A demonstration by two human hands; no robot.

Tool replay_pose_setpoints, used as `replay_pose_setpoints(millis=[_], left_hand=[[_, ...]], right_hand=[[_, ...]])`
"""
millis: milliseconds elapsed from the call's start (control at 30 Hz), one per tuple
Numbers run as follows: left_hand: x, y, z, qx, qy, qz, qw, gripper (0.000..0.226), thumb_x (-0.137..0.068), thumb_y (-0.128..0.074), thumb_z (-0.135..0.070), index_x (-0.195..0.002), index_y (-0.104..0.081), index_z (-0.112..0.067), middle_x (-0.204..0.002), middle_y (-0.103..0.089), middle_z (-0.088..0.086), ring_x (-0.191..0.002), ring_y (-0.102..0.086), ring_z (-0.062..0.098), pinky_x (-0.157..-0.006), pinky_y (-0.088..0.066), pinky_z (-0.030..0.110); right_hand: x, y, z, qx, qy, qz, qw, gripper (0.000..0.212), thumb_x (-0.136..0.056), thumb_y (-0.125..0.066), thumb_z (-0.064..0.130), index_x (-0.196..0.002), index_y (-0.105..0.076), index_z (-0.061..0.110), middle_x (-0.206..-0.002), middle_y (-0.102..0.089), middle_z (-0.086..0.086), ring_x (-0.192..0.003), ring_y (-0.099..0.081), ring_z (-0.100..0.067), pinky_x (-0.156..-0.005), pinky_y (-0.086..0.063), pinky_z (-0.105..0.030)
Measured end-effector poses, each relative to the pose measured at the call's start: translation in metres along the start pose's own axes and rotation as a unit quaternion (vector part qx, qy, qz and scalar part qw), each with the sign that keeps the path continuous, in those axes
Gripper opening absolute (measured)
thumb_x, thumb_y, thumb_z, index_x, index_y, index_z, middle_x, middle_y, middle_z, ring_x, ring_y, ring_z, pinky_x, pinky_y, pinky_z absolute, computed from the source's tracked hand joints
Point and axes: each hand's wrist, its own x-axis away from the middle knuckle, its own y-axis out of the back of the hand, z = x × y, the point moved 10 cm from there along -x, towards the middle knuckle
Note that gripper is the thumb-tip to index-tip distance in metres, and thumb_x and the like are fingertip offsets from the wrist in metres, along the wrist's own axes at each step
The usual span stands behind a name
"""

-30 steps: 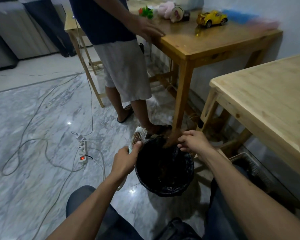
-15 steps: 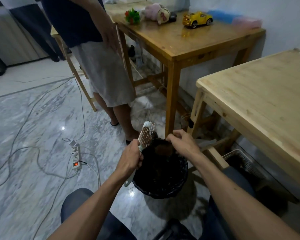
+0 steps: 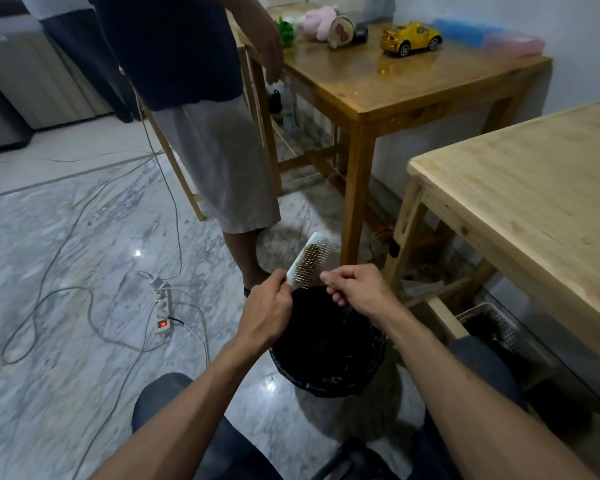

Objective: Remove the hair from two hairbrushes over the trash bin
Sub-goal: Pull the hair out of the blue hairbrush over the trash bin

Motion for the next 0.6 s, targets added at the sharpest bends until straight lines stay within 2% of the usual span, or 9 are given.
replay_pose_setpoints(millis=[133,200,267,433,500,533,567,600], left_hand=[[-0.005,0.004,0.020,0.027,0.061,-0.058,0.996,0.030,-0.082,-0.038,-0.033,-0.081,-0.058,-0.010,-0.076,-0.065,0.012,-0.074,-0.061,0.031,-0.065,-0.048,0.049],[-0.008,0.011,0.046,0.080,0.130,-0.090,0.984,0.023,-0.078,-0.040,-0.028,-0.076,-0.057,-0.013,-0.074,-0.063,0.015,-0.068,-0.059,0.035,-0.061,-0.046,0.051],[-0.010,0.018,0.068,0.106,0.177,-0.101,0.973,0.018,-0.076,-0.041,-0.023,-0.075,-0.056,-0.014,-0.071,-0.060,0.014,-0.064,-0.054,0.032,-0.058,-0.040,0.048],[-0.011,0.028,0.075,0.117,0.178,-0.122,0.969,0.022,-0.075,-0.039,-0.023,-0.077,-0.055,-0.008,-0.071,-0.059,0.015,-0.064,-0.054,0.032,-0.058,-0.040,0.046],[-0.009,0.024,0.064,0.107,0.158,-0.111,0.975,0.023,-0.080,-0.038,-0.026,-0.081,-0.055,-0.010,-0.076,-0.061,0.018,-0.068,-0.055,0.033,-0.059,-0.042,0.048],[-0.008,0.022,0.057,0.094,0.141,-0.104,0.980,0.025,-0.082,-0.038,-0.028,-0.083,-0.056,-0.010,-0.080,-0.063,0.020,-0.069,-0.056,0.035,-0.060,-0.044,0.050],[-0.007,0.021,0.049,0.083,0.122,-0.096,0.984,0.027,-0.085,-0.039,-0.030,-0.084,-0.056,-0.010,-0.082,-0.065,0.021,-0.070,-0.058,0.038,-0.061,-0.047,0.054],[-0.005,0.019,0.042,0.077,0.103,-0.089,0.988,0.028,-0.086,-0.039,-0.031,-0.085,-0.056,-0.009,-0.081,-0.065,0.020,-0.071,-0.059,0.039,-0.062,-0.048,0.056]], right_hand=[[0.006,0.006,0.010,0.017,0.012,-0.021,1.000,0.016,-0.095,-0.073,0.022,-0.084,-0.079,0.013,-0.060,-0.066,0.006,-0.051,-0.056,-0.003,-0.052,-0.047,-0.016],[0.009,0.017,0.014,0.014,0.007,-0.038,0.999,0.016,-0.095,-0.073,0.023,-0.085,-0.081,0.014,-0.062,-0.067,0.006,-0.052,-0.057,-0.002,-0.053,-0.047,-0.017],[0.010,0.031,0.013,0.007,-0.006,-0.059,0.998,0.015,-0.095,-0.074,0.023,-0.084,-0.081,0.015,-0.064,-0.068,0.004,-0.055,-0.058,-0.005,-0.055,-0.047,-0.020],[0.013,0.043,0.010,0.023,-0.037,-0.071,0.996,0.018,-0.097,-0.071,0.025,-0.088,-0.079,0.012,-0.075,-0.069,-0.002,-0.065,-0.061,-0.010,-0.061,-0.050,-0.023],[0.009,0.040,0.004,0.076,-0.064,-0.062,0.993,0.017,-0.097,-0.070,0.028,-0.101,-0.077,0.013,-0.096,-0.073,-0.004,-0.082,-0.068,-0.014,-0.075,-0.058,-0.029],[0.007,0.037,0.000,0.131,-0.084,-0.048,0.987,0.028,-0.094,-0.072,0.032,-0.115,-0.074,0.014,-0.113,-0.072,-0.004,-0.099,-0.069,-0.018,-0.088,-0.060,-0.036],[0.006,0.032,-0.004,0.179,-0.105,-0.034,0.978,0.047,-0.090,-0.073,0.038,-0.131,-0.066,0.017,-0.131,-0.064,-0.004,-0.115,-0.065,-0.023,-0.097,-0.057,-0.041],[0.004,0.027,-0.006,0.192,-0.116,-0.020,0.974,0.064,-0.086,-0.072,0.044,-0.144,-0.055,0.022,-0.143,-0.054,-0.003,-0.124,-0.060,-0.026,-0.100,-0.056,-0.044]])
